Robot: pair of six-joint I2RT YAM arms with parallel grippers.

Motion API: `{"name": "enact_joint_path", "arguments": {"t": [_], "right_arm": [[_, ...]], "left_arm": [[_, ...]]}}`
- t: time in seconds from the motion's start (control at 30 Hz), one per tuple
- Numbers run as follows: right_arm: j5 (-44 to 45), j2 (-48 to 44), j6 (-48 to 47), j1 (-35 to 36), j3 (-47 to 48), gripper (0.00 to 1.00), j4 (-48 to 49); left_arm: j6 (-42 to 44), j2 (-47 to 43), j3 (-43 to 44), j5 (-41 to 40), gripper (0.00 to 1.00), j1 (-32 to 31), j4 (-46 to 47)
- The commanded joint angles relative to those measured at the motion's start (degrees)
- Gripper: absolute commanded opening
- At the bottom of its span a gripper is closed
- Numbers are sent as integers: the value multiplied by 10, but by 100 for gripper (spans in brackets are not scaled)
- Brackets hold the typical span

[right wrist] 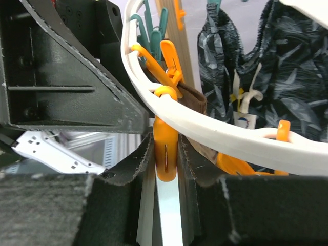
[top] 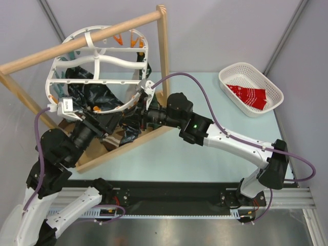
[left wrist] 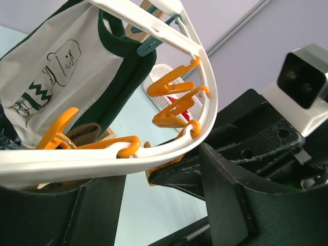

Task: Clip the socks to the hanger
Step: Open the clamp at the hanger.

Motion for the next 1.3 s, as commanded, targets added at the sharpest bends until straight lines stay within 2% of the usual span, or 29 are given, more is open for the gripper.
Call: {"name": "enact_joint_path", "arguments": {"t": [0.0, 0.27, 0.5, 0.77, 0.8, 0.83, 0.93, 0.97, 1.03, 1.07, 1.17, 1.27], "right_arm": [[21, -8, -41, 16, 40, 0, -25], [47, 8, -74, 31, 69, 0, -60], [38, 12, -78, 35, 75, 0, -64], [26, 13, -71, 35, 74, 0, -47], [25, 15, -70, 35, 74, 0, -48], [26, 15, -69, 35, 74, 0, -47], [34, 13, -67, 35, 75, 14, -53], [37, 10, -67, 35, 74, 27, -56], [53, 5, -66, 36, 68, 39, -63], [62, -5, -68, 34, 65, 50, -66], [100, -27, -65, 26, 41, 67, -81], [135, -75, -47, 9, 8, 70, -106]], "left_arm": [[8, 21, 23, -18, 62, 1, 10], [15, 39, 23, -32, 61, 1, 2], [13, 46, 4, -25, 59, 1, 46], [5, 53, -1, -11, 31, 1, 72], [5, 53, -2, -11, 26, 1, 73], [5, 54, -2, -12, 15, 1, 74], [3, 53, -1, -14, 0, 1, 70], [-1, 54, -3, -15, 0, 1, 67], [-2, 49, -8, -21, 0, 0, 68], [-6, 48, -13, -22, 0, 1, 69], [-6, 44, -16, -26, 0, 0, 67], [-3, 43, -15, -27, 0, 1, 66]]}}
